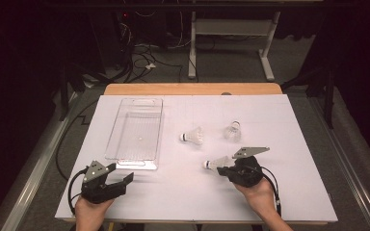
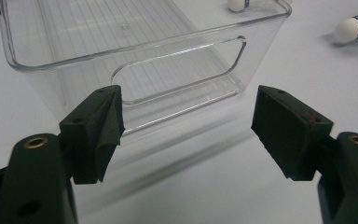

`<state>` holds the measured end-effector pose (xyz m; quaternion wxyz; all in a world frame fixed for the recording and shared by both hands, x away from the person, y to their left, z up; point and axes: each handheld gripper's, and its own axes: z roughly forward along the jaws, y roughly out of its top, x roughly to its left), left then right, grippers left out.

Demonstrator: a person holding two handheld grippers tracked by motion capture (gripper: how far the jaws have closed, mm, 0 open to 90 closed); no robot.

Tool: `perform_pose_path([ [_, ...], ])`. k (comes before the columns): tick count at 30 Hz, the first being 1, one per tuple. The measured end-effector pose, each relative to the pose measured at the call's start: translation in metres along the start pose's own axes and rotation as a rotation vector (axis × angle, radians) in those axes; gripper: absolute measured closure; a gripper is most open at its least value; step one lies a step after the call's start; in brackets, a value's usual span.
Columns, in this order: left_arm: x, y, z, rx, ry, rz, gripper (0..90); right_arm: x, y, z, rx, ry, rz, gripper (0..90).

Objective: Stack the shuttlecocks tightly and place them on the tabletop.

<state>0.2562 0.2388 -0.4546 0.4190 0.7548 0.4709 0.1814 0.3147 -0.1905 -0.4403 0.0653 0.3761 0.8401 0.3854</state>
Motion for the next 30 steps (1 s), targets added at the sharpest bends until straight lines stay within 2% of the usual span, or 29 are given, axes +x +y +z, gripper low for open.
perform_pose_path([
  [11,0.001,0.0,0.0,-0.001,0.006,0.0,26.0,-0.006,0.007,-0.005,-0.007,-0.011,0.001,90.0],
  [30,0.002,0.0,0.0,0.0,0.006,0.0,26.0,-0.02,0.02,-0.005,-0.011,-0.031,0.013,90.0],
])
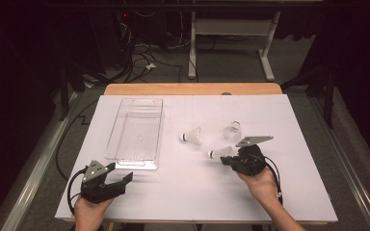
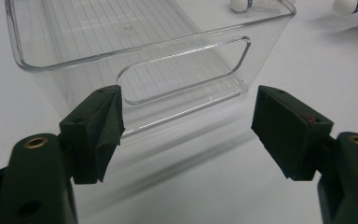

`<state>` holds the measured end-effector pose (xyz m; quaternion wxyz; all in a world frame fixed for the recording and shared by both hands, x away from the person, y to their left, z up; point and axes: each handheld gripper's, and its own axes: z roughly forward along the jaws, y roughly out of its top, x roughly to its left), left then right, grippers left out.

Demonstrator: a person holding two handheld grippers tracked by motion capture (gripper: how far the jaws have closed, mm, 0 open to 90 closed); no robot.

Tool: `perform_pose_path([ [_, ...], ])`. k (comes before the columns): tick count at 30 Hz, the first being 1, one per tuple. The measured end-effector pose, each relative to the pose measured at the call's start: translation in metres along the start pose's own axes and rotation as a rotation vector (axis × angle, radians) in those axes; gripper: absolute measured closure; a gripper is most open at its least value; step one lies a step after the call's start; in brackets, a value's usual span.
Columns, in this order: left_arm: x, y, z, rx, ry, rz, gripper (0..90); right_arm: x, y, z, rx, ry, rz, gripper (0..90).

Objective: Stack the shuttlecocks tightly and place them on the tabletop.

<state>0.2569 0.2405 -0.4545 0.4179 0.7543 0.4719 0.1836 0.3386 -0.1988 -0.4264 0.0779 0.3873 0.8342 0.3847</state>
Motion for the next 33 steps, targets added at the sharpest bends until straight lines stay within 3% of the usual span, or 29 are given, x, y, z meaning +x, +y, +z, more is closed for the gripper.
perform_pose_path([
  [15,0.0,0.0,0.0,0.001,0.003,-0.001,26.1,-0.004,0.015,0.001,-0.015,-0.003,0.004,90.0],
  [20,0.004,0.0,0.002,0.002,0.004,-0.025,26.2,-0.005,0.023,-0.003,-0.019,-0.009,-0.004,90.0],
  [33,0.002,0.001,0.002,0.013,0.008,-0.003,26.4,-0.005,0.031,0.005,-0.02,-0.006,-0.009,90.0],
])
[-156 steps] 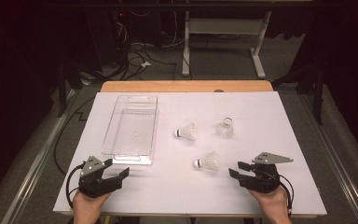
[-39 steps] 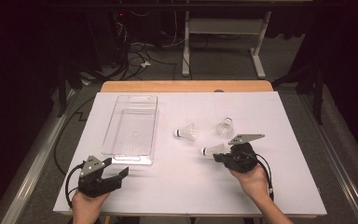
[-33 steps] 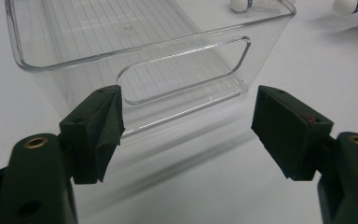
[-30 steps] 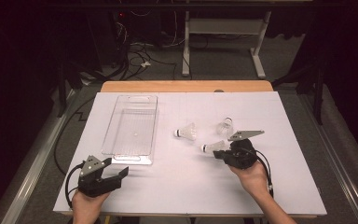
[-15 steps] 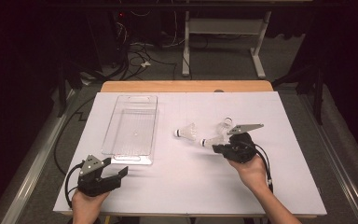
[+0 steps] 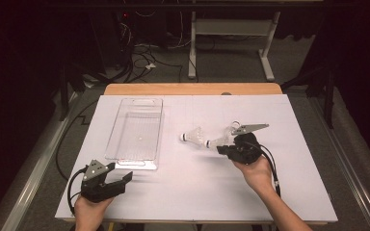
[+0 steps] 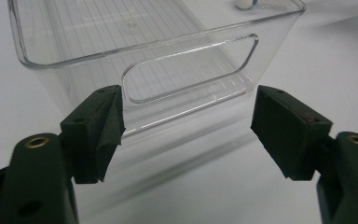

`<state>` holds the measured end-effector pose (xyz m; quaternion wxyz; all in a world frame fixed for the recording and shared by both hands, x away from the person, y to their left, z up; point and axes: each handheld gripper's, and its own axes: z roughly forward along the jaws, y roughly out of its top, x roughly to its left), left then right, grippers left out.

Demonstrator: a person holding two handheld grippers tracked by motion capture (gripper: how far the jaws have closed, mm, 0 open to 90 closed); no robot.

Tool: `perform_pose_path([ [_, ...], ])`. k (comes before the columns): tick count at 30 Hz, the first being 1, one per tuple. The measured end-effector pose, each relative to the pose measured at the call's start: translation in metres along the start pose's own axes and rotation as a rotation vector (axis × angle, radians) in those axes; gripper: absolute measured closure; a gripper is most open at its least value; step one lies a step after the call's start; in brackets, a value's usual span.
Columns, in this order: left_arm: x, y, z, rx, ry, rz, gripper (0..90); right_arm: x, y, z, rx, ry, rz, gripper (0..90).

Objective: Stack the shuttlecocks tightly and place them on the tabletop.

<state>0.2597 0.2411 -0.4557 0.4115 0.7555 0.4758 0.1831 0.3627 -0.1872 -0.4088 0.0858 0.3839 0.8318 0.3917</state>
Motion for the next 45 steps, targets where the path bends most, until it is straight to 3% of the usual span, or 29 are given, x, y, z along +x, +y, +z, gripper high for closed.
perform_pose_path([
  [15,0.001,0.0,-0.001,0.003,0.013,0.009,26.3,0.001,0.021,0.006,0.003,-0.012,-0.015,90.0],
  [45,0.0,-0.001,-0.002,0.004,0.015,0.018,26.5,-0.003,0.028,0.019,0.03,-0.036,0.001,90.0],
])
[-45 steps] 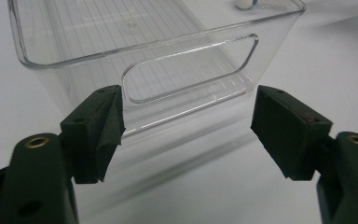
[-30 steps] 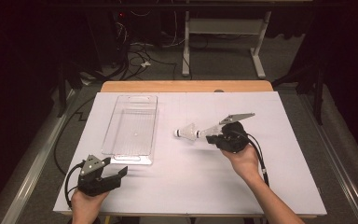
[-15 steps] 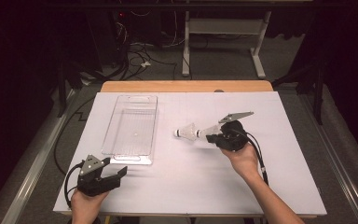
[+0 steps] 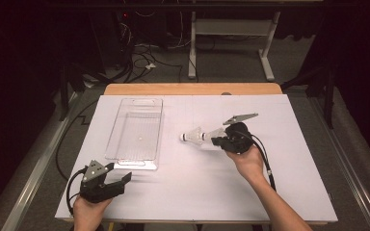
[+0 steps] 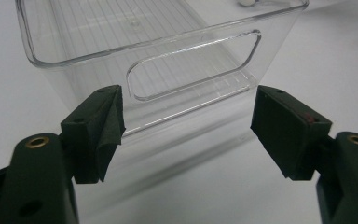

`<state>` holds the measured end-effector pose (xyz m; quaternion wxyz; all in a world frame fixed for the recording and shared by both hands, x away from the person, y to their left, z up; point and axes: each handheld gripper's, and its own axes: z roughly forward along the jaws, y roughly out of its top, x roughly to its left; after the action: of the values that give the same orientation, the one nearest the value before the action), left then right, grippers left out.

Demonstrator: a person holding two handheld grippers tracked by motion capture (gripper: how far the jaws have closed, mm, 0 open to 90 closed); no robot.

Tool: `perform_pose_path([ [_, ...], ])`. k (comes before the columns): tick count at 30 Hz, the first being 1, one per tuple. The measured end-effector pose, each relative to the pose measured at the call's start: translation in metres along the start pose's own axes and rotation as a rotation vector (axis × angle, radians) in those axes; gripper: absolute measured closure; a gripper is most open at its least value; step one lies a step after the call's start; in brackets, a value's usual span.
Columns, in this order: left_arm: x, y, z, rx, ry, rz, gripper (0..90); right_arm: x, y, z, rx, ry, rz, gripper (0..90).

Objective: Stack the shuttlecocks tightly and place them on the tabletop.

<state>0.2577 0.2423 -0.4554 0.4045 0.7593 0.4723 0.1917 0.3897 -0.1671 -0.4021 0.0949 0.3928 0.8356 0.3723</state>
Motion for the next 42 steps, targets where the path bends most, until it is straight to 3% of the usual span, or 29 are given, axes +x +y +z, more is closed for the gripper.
perform_pose_path([
  [25,0.0,0.002,0.004,0.01,-0.01,0.003,26.5,-0.001,0.009,0.029,0.042,0.004,0.011,90.0],
  [42,-0.001,0.0,0.002,0.0,-0.007,0.002,26.5,0.0,0.015,0.046,0.036,0.033,0.016,90.0],
])
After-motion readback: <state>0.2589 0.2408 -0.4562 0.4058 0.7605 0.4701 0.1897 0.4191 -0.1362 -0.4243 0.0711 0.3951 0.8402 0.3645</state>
